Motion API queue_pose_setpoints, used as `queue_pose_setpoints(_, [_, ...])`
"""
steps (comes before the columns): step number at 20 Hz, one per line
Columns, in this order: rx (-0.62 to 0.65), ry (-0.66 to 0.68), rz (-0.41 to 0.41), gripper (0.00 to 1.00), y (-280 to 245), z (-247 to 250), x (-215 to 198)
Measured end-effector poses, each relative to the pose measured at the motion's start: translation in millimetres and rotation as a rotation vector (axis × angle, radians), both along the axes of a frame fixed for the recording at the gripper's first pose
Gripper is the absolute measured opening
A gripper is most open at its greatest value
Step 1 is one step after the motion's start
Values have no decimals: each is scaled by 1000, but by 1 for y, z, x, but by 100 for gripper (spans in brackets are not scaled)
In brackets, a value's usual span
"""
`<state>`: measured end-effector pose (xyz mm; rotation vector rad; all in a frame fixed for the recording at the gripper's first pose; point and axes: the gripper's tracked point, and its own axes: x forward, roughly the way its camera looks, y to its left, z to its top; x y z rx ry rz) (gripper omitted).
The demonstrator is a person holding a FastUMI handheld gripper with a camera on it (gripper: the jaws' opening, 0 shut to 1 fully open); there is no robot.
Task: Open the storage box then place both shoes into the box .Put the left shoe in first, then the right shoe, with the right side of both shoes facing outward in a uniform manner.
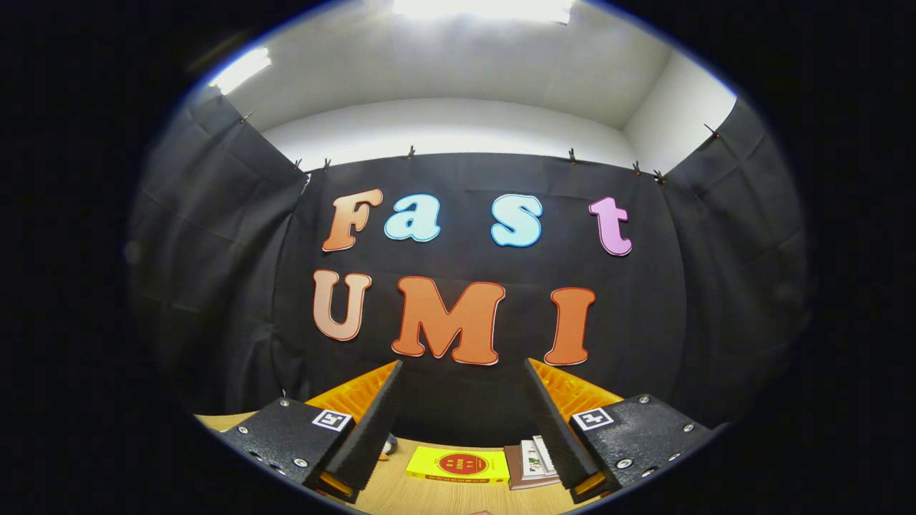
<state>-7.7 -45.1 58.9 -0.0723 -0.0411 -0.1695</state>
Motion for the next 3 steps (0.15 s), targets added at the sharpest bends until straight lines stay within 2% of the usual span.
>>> queue_pose_setpoints(3, [1, -16, 0, 96, -1, 2, -2])
